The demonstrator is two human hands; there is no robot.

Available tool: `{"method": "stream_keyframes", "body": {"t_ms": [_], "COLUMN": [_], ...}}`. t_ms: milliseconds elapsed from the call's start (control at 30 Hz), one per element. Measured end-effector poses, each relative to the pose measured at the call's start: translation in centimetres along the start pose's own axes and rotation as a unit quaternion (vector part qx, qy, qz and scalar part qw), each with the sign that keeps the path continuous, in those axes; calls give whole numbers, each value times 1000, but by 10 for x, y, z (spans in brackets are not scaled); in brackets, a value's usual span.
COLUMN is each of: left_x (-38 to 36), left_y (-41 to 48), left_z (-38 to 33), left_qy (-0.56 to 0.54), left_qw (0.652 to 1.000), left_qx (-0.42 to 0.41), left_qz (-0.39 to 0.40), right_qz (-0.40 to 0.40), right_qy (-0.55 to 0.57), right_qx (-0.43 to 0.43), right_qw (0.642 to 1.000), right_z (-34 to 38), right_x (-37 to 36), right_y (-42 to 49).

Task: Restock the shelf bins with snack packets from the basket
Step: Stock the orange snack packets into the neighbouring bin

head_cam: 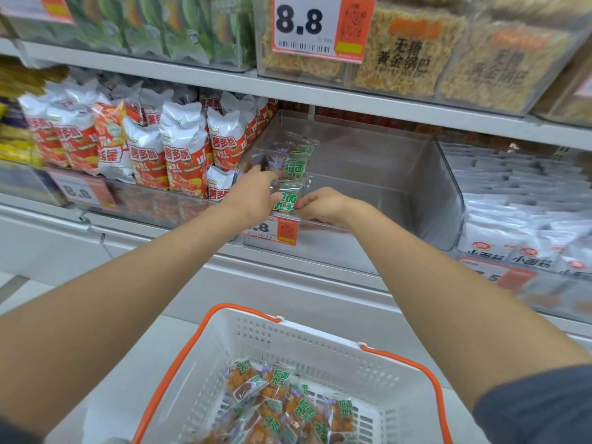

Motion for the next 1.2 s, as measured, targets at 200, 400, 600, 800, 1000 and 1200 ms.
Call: {"method": "stream_keyframes", "body": {"t_ms": [200,400,600,800,1000,1200], "left_x": [1,18,23,-60,-159,-220], "left_y": [2,-20,-80,-129,-178,-201], "left_z": [1,0,-24,-17,28,58], "left_qy": [-8,-36,-90,-122,-101,9], "left_qw": [1000,997,982,992,979,950], "left_qx": [-2,1,-16,-5,9,19], "left_qz": [1,-75,-167,-8,179,311], "right_qz": [3,-149,-242,-155,94,245], "right_qy": [12,-62,-122,-171,-215,-96], "right_qx": [-3,149,353,335,85,-188], "right_qw": [1000,976,896,913,968,946], "right_z": [1,25,35,-28,-162,-274], "right_x": [-2,31,17,-46,-126,-213], "right_y": [-1,-23,-115,-149,-123,-143]}}
Point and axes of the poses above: each hand's wrist, its own y-axis towards the middle knuckle, its own x-axis out of the back of the hand, z = x × y, the point moved 9 cm from there along y, towards the middle knuckle, and after that the axes turned 12 degrees about y, right-handed, at the moved point
